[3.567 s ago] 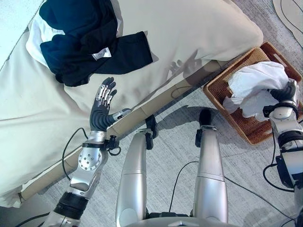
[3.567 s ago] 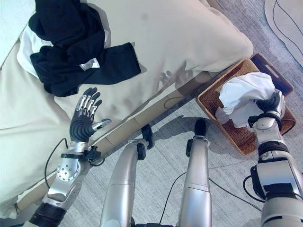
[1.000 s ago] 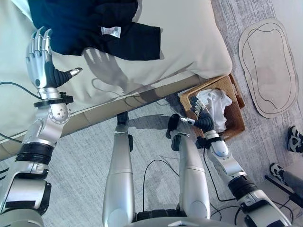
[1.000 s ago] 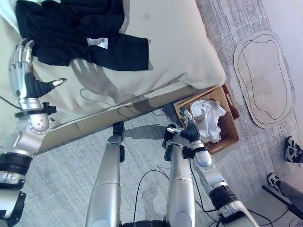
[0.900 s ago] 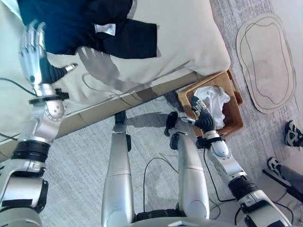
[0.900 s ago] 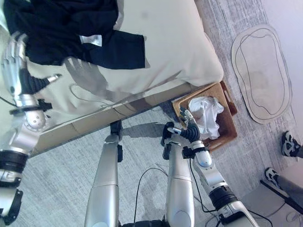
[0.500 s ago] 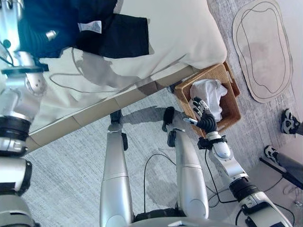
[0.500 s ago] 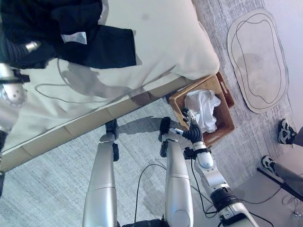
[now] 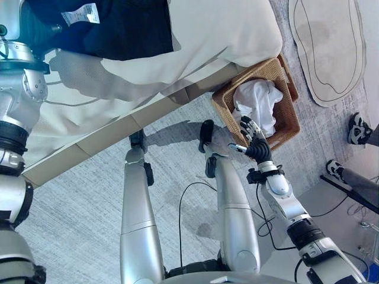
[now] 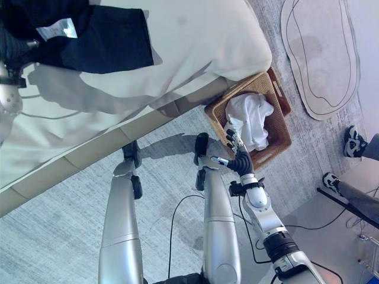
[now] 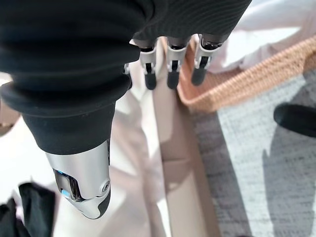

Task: Pick up clothes into the bucket

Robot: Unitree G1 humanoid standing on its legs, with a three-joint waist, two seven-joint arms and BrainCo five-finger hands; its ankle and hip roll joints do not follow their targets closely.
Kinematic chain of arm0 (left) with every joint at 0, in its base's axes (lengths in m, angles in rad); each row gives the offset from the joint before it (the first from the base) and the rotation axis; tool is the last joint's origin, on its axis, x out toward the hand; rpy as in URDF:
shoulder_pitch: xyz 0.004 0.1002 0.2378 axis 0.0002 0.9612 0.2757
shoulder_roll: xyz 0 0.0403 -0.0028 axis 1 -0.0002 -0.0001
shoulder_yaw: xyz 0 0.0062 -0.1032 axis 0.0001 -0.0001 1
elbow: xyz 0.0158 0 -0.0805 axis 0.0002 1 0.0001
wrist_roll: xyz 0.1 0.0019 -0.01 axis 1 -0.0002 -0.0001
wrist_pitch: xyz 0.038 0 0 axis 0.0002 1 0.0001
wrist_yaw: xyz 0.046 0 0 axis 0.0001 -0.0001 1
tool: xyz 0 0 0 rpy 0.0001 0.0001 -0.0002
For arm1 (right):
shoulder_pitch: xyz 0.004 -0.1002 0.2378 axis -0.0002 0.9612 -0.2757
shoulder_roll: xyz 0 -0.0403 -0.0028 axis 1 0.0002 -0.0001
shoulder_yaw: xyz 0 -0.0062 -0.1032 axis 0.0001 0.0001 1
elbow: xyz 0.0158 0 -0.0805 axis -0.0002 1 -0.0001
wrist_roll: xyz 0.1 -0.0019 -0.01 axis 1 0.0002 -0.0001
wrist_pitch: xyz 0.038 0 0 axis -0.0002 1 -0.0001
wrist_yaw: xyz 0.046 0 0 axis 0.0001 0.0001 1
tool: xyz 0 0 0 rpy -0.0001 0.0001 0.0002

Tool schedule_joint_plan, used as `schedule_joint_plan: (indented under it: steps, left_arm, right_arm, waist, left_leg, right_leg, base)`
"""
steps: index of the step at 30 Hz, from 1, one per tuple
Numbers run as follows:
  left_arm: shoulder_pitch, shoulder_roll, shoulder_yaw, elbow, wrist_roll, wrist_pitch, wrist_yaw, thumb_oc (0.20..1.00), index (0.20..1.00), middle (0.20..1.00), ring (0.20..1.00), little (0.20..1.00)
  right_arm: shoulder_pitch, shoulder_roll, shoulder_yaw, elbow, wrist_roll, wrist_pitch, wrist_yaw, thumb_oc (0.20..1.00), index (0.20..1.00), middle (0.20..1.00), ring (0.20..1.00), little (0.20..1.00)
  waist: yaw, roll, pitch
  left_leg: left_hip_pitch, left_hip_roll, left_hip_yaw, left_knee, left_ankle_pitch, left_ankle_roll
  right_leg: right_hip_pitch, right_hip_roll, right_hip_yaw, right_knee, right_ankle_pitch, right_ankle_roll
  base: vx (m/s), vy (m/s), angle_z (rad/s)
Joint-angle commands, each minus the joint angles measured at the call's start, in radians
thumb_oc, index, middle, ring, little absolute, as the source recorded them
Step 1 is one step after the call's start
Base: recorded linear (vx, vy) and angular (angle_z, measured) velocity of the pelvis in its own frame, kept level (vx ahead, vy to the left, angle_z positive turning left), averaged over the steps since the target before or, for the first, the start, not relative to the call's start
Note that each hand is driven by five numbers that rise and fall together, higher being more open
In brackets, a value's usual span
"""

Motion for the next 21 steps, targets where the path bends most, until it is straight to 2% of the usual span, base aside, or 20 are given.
schedule_joint_plan:
  steps: [1,4,5,6,7,8,17,21]
  left_arm:
    - [-0.148,0.043,-0.111,0.111,-0.014,0.046,-0.145,1.000,1.000,1.000,1.000,1.000]
    - [-0.229,0.035,-0.206,0.174,0.022,0.063,-0.227,1.000,1.000,1.000,1.000,1.000]
    - [-0.234,0.034,-0.211,0.176,0.022,0.062,-0.228,1.000,1.000,1.000,1.000,1.000]
    - [-0.251,0.029,-0.221,0.196,0.011,0.062,-0.269,0.843,0.843,0.843,0.843,0.843]
    - [-0.258,0.024,-0.222,0.205,0.015,0.063,-0.273,0.357,0.357,0.357,0.357,0.357]
    - [-0.260,0.023,-0.221,0.211,0.015,0.062,-0.271,0.200,0.200,0.200,0.200,0.200]
    - [-0.232,0.069,-0.231,0.221,0.074,0.076,-0.275,0.200,0.200,0.200,0.200,0.200]
    - [-0.184,0.076,-0.196,0.206,0.068,0.072,-0.297,0.200,0.200,0.200,0.200,0.200]
  right_arm:
    - [0.059,-0.043,-0.043,-0.083,0.026,-0.041,0.014,1.000,1.000,1.000,1.000,1.000]
    - [0.060,-0.040,-0.052,-0.079,0.044,-0.032,0.037,1.000,1.000,1.000,1.000,1.000]
    - [0.059,-0.038,-0.053,-0.079,0.045,-0.032,0.037,1.000,1.000,1.000,1.000,1.000]
    - [0.060,-0.031,-0.055,-0.079,0.067,-0.027,0.056,1.000,1.000,1.000,1.000,1.000]
    - [0.059,-0.030,-0.053,-0.079,0.071,-0.024,0.062,1.000,1.000,1.000,1.000,1.000]
    - [0.059,-0.029,-0.053,-0.079,0.077,-0.024,0.069,1.000,1.000,1.000,1.000,1.000]
    - [0.071,-0.030,-0.049,-0.079,0.112,-0.020,0.110,1.000,1.000,1.000,1.000,1.000]
    - [0.077,-0.032,-0.049,-0.070,0.108,-0.011,0.115,1.000,1.000,1.000,1.000,1.000]
  waist:
    - [-0.006,-0.019,-0.016]
    - [-0.010,-0.018,-0.017]
    - [-0.008,-0.019,-0.017]
    - [-0.008,-0.017,-0.019]
    - [-0.009,-0.017,-0.023]
    - [-0.008,-0.018,-0.026]
    - [-0.004,-0.014,-0.052]
    - [0.002,-0.009,-0.059]
  left_leg:
    - [-0.008,-0.047,0.058,0.031,-0.075,0.085]
    - [-0.014,-0.050,0.057,0.034,-0.075,0.086]
    - [-0.015,-0.050,0.057,0.034,-0.075,0.086]
    - [-0.020,-0.050,0.058,0.037,-0.075,0.087]
    - [-0.019,-0.049,0.059,0.036,-0.075,0.086]
    - [-0.020,-0.048,0.060,0.037,-0.074,0.086]
    - [-0.010,-0.043,0.059,0.028,-0.072,0.082]
    - [0.024,-0.043,0.061,0.008,-0.068,0.082]
  right_leg:
    - [0.006,-0.028,0.018,-0.116,0.127,0.076]
    - [-0.003,-0.028,0.020,-0.112,0.128,0.079]
    - [-0.003,-0.029,0.019,-0.112,0.128,0.079]
    - [-0.007,-0.028,0.021,-0.112,0.130,0.079]
    - [-0.006,-0.028,0.021,-0.114,0.131,0.078]
    - [-0.008,-0.029,0.022,-0.114,0.131,0.077]
    - [-0.005,-0.024,0.020,-0.120,0.129,0.072]
    - [0.021,-0.024,0.017,-0.131,0.129,0.070]
  base:
    - [0.00,0.000,0.00]
    - [0.00,0.000,0.00]
    - [0.00,0.000,0.00]
    - [0.00,0.000,0.00]
    - [0.00,0.000,0.00]
    - [0.00,0.000,0.00]
    - [0.00,0.000,0.00]
    - [0.00,0.000,0.00]
